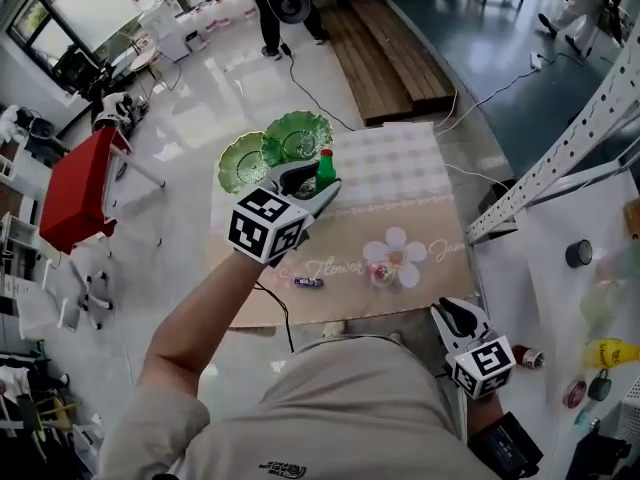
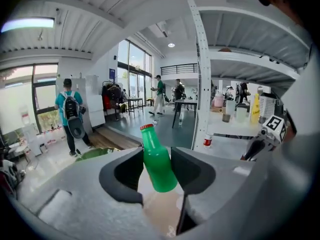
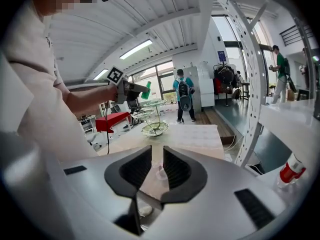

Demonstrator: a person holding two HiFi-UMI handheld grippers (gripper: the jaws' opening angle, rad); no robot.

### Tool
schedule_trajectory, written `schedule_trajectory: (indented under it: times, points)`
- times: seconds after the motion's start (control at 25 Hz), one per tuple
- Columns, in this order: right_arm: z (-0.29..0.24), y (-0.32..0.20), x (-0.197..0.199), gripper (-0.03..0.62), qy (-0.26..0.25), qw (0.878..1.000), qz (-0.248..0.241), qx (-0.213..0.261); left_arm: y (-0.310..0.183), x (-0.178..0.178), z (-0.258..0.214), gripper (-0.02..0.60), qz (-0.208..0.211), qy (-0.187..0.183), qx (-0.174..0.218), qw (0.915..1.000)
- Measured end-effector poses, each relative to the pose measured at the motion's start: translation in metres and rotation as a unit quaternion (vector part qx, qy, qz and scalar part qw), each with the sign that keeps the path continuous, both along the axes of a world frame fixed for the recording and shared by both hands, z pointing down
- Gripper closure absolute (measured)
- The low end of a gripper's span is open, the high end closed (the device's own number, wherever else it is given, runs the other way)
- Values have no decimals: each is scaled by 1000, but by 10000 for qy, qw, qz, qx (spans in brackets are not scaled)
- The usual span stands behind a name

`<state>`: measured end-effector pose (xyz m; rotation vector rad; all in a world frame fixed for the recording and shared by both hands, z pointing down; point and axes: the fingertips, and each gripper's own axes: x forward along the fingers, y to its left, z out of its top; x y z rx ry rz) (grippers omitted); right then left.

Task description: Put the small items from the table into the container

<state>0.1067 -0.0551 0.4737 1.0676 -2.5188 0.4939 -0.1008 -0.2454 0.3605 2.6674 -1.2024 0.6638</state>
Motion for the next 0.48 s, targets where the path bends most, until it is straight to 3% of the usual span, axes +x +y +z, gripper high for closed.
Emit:
schedule_trajectory:
  times: [0.24, 0.48]
  points:
    - [9, 5, -13, 514, 108, 9999, 111, -42, -49, -61, -10, 405, -319, -199, 74, 9993]
    - [-4, 13, -29, 514, 176, 9991, 375, 28, -98, -91, 9, 405, -222, -668, -225, 9973]
